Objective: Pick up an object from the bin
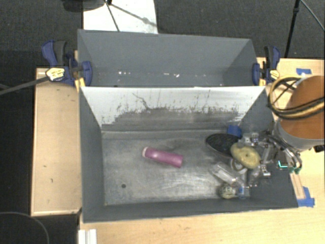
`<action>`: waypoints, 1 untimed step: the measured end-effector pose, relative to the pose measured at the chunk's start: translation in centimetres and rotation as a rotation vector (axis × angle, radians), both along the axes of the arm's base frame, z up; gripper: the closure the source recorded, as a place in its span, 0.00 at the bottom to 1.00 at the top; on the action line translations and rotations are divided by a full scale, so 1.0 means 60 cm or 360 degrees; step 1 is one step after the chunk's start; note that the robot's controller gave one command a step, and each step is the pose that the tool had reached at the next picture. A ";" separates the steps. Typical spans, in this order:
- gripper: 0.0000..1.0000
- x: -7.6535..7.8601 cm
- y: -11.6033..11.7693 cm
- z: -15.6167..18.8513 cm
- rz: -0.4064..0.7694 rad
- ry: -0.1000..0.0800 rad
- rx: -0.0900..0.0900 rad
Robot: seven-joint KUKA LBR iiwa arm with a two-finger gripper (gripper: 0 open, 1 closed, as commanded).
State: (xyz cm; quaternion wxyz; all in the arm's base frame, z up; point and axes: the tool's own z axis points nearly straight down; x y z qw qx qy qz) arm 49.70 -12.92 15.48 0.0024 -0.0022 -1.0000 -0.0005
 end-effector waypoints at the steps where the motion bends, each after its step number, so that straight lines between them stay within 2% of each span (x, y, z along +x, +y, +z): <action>1: 0.00 0.092 0.006 -0.136 -0.0887 -0.0022 -0.0005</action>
Offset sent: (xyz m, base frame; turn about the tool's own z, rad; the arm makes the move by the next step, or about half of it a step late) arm 0.0528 0.0050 -0.0848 0.5559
